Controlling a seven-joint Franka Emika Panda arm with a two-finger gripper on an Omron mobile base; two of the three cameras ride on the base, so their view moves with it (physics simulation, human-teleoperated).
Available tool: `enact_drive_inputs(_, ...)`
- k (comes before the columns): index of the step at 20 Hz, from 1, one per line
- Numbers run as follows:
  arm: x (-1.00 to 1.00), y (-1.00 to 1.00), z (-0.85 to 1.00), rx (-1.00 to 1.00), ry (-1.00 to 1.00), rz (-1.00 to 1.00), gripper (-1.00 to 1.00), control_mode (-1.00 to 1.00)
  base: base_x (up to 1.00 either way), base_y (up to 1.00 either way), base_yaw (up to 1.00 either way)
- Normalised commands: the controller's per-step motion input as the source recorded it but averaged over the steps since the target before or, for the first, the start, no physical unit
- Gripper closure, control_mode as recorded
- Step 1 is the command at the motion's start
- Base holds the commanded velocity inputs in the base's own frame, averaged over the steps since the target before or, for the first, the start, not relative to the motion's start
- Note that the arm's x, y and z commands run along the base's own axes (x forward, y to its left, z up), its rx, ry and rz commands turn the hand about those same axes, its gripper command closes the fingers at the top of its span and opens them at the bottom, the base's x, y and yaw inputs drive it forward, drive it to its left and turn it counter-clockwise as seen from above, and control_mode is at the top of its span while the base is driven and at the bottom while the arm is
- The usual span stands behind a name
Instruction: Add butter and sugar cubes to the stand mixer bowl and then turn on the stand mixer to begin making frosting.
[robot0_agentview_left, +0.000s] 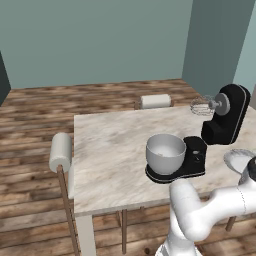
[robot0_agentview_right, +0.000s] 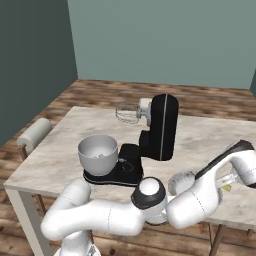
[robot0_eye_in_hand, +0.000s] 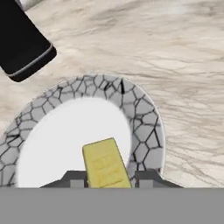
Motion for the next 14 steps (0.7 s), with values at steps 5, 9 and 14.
enact_drive_inputs(5, -0.79, 0.15, 0.97, 0.0, -0.19, -0.03, 1.0, -1.0, 0.0, 0.0, 0.0)
enact_drive_inputs(9, -0.99, 0.52, 0.97, -0.01, -0.26, -0.01, 1.0, -1.0, 0.0, 0.0, 0.0)
enact_drive_inputs(14, -1.0, 0.98, 0.6, -0.19, -0.41, -0.03, 1.0, -1.0, 0.0, 0.0, 0.0)
